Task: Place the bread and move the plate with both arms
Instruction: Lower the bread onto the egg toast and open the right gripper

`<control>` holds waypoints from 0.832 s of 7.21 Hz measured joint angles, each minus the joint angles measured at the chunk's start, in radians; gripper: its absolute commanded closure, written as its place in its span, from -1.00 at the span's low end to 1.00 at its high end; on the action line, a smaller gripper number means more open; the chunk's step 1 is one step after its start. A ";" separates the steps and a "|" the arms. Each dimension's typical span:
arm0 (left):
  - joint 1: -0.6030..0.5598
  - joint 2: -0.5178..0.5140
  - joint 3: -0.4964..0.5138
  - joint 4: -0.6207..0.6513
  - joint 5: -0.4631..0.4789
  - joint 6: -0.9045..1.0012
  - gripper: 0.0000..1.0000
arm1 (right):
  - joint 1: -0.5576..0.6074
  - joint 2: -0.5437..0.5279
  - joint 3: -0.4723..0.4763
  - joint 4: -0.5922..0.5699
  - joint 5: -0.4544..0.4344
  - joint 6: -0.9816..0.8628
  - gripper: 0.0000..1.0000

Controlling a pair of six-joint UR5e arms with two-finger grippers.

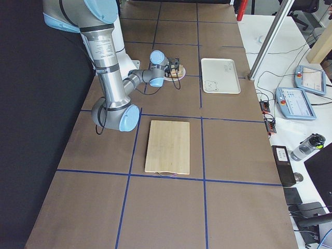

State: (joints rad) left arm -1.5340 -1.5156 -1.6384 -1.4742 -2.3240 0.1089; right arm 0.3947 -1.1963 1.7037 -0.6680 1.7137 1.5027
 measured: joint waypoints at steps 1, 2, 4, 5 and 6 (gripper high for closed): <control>0.000 0.000 0.000 0.000 0.000 0.000 -1.00 | 0.000 0.009 -0.006 0.002 0.000 0.003 0.06; 0.000 0.000 0.000 0.000 0.000 0.000 -1.00 | 0.000 0.030 -0.020 0.001 0.000 0.010 -0.99; 0.000 0.000 -0.001 0.000 0.000 0.000 -1.00 | 0.006 0.054 -0.045 -0.002 0.002 0.013 -1.00; 0.000 -0.001 -0.002 0.000 0.000 -0.001 -1.00 | 0.022 0.056 -0.044 -0.003 0.016 0.011 -1.00; 0.000 -0.004 -0.005 0.000 -0.001 -0.003 -1.00 | 0.054 0.055 -0.040 -0.004 0.053 0.011 -1.00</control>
State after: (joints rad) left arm -1.5337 -1.5191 -1.6429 -1.4741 -2.3249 0.1062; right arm 0.4491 -1.1409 1.6638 -0.6723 1.7665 1.5133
